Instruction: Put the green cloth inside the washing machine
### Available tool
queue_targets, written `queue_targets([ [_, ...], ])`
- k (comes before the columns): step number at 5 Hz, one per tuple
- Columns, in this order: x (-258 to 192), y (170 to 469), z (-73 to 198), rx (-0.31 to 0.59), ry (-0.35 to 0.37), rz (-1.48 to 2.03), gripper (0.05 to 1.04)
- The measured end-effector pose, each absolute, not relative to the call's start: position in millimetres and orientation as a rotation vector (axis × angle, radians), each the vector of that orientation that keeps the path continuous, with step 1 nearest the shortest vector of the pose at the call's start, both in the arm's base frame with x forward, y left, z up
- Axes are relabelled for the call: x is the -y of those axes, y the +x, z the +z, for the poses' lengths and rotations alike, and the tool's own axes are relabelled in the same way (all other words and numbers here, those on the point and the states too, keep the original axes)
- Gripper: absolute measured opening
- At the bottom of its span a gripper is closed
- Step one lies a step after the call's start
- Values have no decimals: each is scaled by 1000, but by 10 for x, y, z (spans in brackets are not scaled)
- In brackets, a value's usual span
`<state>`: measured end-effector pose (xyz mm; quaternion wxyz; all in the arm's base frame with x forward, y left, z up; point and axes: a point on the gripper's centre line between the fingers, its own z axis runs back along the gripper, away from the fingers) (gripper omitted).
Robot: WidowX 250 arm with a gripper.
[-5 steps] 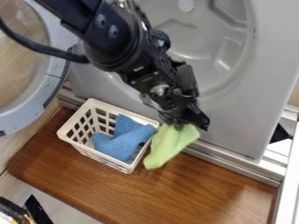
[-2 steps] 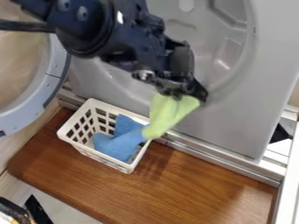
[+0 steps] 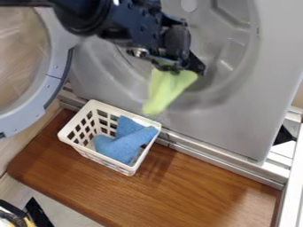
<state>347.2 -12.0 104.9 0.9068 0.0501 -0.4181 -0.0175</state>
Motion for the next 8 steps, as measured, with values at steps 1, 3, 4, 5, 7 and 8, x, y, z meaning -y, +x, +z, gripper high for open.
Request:
queue_targets([
  [1,49,3689,1006,866,102,-19,97],
  [3,16,4170,820,840,96,-20,97],
  [4,42,4322,724,824,86,-29,97],
  [5,53,4416,643,796,89,-47,124],
  [7,69,4377,594,769,73,-40,621],
  [8,85,4333,554,759,59,-37,917],
])
